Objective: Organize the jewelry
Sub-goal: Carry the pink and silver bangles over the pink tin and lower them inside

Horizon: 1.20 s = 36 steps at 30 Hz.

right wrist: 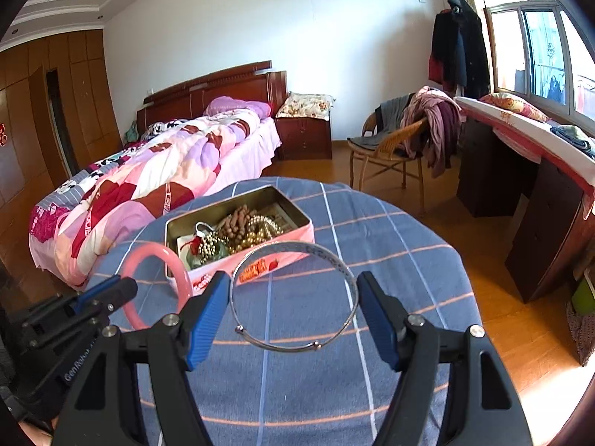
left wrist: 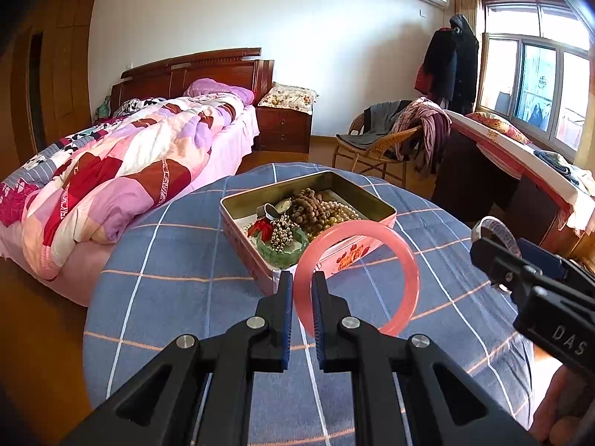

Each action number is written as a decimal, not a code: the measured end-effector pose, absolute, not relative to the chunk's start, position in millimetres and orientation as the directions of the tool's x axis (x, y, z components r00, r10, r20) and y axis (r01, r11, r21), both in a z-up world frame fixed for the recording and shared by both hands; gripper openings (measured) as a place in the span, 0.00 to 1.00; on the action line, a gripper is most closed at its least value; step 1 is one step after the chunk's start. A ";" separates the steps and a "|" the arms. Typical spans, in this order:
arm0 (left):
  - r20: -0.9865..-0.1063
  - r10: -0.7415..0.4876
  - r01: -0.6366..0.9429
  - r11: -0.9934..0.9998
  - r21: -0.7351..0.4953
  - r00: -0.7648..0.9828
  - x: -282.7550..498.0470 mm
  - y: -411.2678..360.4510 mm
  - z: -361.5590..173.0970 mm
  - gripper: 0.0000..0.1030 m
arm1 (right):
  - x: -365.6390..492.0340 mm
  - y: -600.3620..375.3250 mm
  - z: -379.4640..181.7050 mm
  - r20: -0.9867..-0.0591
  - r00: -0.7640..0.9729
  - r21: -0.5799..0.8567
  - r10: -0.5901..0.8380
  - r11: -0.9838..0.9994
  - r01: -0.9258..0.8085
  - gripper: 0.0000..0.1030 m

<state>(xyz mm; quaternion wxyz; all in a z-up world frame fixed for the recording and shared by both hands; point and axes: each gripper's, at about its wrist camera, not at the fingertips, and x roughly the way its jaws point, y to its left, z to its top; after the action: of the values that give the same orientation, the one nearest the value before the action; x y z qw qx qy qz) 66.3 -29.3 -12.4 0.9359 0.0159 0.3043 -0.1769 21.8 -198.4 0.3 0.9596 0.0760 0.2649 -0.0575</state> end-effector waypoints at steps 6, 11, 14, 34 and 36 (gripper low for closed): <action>-0.574 -0.319 0.327 0.940 -0.094 0.754 77.2 -31.1 -12.1 0.09 | 31.0 -198.7 2.2 -0.507 0.859 0.124 -0.074 0.980 0.158 0.71; -0.562 -0.328 0.319 0.940 -0.117 0.759 84.1 -28.8 -10.3 0.09 | 36.6 -199.9 5.0 -0.493 0.866 0.124 -0.081 0.979 0.162 0.71; -0.553 -0.334 0.315 0.940 -0.134 0.763 88.0 -27.5 -9.4 0.09 | 41.6 -200.5 6.3 -0.488 0.868 0.124 -0.086 0.978 0.167 0.71; -0.538 -0.315 0.261 0.949 -0.176 0.782 141.5 -29.6 -9.9 0.09 | 104.1 -197.3 6.3 -0.497 0.863 0.115 -0.085 0.980 0.163 0.71; -0.542 -0.310 0.255 0.951 -0.176 0.781 145.5 -29.7 -11.9 0.09 | 108.4 -196.9 5.4 -0.498 0.863 0.115 -0.084 0.980 0.162 0.71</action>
<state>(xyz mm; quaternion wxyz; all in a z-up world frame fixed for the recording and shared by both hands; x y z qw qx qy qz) 145.5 -29.7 -11.9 0.9426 -0.0467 0.2947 -0.1501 108.4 -196.9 5.4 0.9621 0.0764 0.2537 -0.0638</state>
